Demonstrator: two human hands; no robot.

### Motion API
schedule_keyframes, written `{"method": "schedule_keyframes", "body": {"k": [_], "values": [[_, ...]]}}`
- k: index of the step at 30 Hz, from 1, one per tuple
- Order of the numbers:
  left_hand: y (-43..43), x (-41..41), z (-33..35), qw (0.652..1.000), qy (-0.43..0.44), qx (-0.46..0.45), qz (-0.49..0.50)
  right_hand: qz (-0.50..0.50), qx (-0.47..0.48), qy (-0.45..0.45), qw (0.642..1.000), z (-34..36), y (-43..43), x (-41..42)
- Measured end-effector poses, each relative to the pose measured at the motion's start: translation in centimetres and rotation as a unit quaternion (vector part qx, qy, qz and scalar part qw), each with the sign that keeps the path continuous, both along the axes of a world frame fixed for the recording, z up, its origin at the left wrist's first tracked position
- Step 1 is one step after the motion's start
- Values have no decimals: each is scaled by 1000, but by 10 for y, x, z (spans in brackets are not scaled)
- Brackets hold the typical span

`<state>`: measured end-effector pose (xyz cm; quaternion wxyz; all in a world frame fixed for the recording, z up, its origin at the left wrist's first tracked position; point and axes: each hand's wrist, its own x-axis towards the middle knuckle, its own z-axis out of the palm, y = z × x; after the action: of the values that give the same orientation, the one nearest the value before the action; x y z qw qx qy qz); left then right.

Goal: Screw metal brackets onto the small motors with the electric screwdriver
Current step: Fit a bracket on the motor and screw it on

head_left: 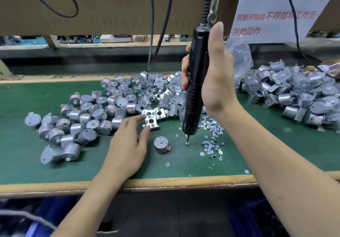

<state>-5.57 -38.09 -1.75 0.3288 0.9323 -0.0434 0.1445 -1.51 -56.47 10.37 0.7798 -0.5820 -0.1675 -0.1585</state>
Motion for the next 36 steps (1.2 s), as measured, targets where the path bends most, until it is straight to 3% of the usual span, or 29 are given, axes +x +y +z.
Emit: {"method": "schedule_keyframes", "body": {"k": [5, 14, 21, 27, 30, 36], "values": [[2, 14, 1, 996, -2, 89, 7, -12, -13, -10, 1000, -3, 0, 0], [5, 11, 2, 996, -82, 7, -17, -33, -26, -24, 999, -3, 5, -5], [17, -1, 2, 989, -93, 94, -68, -43, -8, -19, 999, -2, 3, -8], [13, -14, 0, 986, -154, -44, -51, -44, -2, -16, 999, -2, 3, -10], [11, -23, -1, 975, -205, -22, -80, -49, -6, -17, 999, -2, 4, -10], [5, -28, -2, 970, -214, 15, -112, -61, -9, -20, 998, -1, 6, -11]]}}
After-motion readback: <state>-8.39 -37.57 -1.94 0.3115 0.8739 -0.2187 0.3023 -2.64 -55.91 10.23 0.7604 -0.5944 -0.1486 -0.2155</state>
